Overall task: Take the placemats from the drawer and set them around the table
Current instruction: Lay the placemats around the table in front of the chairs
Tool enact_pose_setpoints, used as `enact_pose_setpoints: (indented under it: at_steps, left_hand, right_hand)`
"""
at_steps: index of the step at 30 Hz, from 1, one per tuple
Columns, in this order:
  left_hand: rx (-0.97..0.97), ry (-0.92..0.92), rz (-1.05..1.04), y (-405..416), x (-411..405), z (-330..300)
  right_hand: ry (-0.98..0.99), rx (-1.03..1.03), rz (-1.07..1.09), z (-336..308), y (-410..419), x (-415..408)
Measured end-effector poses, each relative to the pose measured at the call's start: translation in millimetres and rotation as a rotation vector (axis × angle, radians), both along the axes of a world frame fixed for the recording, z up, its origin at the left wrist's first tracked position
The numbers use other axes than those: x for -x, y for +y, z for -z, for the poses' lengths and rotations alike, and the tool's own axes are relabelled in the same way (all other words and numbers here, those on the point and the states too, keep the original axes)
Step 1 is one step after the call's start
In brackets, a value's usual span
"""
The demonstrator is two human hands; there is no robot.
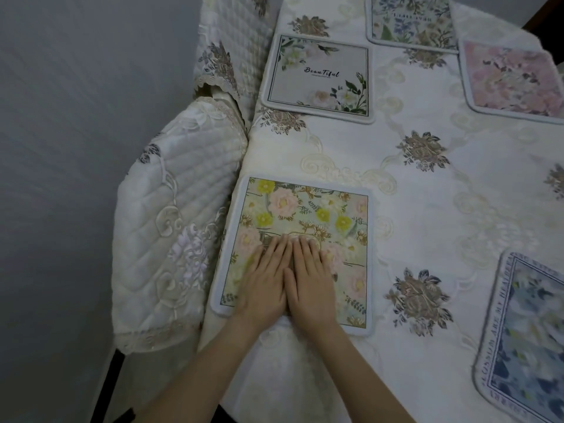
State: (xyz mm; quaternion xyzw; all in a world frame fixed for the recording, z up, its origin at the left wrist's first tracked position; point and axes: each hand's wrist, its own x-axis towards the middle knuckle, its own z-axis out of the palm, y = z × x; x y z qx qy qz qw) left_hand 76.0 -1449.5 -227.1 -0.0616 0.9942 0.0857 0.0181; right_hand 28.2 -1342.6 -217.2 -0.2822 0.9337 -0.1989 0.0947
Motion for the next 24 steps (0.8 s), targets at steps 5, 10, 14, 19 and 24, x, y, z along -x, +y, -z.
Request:
enact_pose_setpoints:
  at_steps: [5,10,14,19,24]
  left_hand:
    - [-0.052,-0.005,-0.016,-13.7,-4.9,3.4]
    - [-0.099,0.004,-0.054,-51.9,-25.4,-3.7]
    - [-0.110,-0.011,-0.041,-60.7,-28.1,-10.7]
    - [-0.114,-0.154,-0.095,-55.3,0.6,-63.1]
    - [-0.310,0.062,-0.167,-37.5,3.6,-130.3]
  right_hand:
    - [0.047,-0.090,-0.014,7.9,22.8,6.2]
    - [0.026,-0.117,0.072,3.8,78.0,20.1]
    - [0.014,-0.131,0.067,0.4,82.7,21.3]
    - [-0.240,0.020,0.129,-32.4,77.6,40.2]
    - [-0.339,0.456,0.474,-114.1,70.0,21.7]
